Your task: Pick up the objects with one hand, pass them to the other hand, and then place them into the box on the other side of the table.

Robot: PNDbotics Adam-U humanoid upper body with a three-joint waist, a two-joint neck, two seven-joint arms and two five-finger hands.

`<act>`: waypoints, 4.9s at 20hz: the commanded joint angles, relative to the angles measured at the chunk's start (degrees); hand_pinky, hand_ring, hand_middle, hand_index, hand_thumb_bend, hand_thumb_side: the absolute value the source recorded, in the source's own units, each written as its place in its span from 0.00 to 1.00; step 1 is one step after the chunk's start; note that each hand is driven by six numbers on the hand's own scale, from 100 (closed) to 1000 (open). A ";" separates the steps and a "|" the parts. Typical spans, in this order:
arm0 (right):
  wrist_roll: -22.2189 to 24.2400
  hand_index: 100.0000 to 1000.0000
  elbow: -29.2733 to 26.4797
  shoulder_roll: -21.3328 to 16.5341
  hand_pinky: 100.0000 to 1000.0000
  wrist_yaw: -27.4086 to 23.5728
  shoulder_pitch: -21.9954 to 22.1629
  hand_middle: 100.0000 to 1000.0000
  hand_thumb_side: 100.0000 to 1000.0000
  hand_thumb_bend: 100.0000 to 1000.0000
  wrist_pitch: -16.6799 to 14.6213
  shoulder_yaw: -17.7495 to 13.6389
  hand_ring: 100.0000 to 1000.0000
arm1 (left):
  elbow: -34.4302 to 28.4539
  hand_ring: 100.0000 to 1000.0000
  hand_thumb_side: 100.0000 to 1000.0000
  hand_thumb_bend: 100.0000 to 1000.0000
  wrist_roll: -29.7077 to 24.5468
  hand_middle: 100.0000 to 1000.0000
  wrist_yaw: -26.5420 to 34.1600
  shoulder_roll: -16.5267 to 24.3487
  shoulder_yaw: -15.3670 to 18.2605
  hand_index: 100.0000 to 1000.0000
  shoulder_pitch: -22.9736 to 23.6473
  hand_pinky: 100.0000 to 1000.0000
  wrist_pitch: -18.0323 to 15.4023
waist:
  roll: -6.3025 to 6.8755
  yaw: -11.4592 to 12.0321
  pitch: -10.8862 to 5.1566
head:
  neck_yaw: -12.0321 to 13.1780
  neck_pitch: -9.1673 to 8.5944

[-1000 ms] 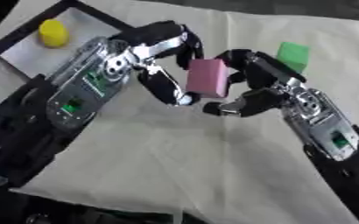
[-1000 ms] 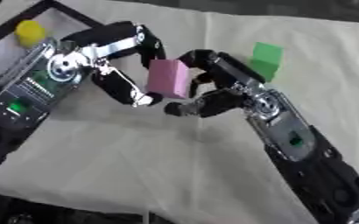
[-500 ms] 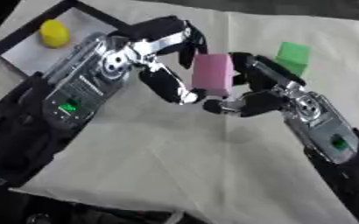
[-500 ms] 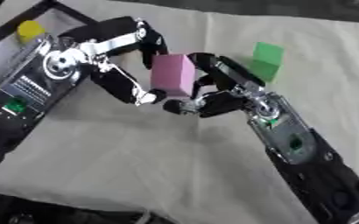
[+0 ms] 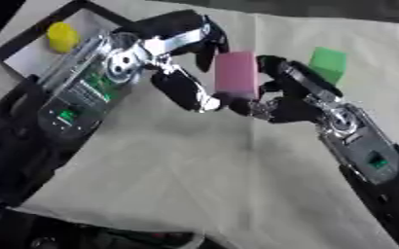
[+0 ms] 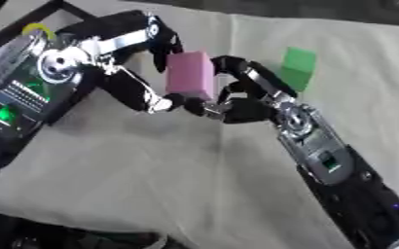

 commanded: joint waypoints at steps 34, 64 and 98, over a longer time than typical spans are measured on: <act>-2.75 0.73 -15.89 -12.56 0.42 3.88 14.84 0.59 0.09 0.65 1.81 -7.64 0.90 | -2.36 0.52 0.08 0.00 9.92 0.35 12.14 21.54 17.27 0.29 6.99 0.78 4.37 | -1.27 -3.13 -1.07 | 3.50 -0.80; -16.23 0.70 -18.59 -11.46 0.39 -1.38 15.21 0.56 0.01 0.63 -2.35 -19.11 0.89 | 14.51 0.57 0.05 0.14 20.97 0.45 3.81 27.94 24.94 0.45 16.20 0.79 2.73 | -3.26 -6.87 2.42 | 10.31 -7.39; -12.64 0.71 -15.18 -23.56 0.44 -4.75 11.65 0.64 0.10 0.65 5.56 -20.21 0.92 | -16.16 0.59 0.58 0.00 43.18 0.56 35.42 17.23 32.85 0.65 23.73 0.89 -4.17 | -3.99 -5.40 2.55 | 0.33 -7.20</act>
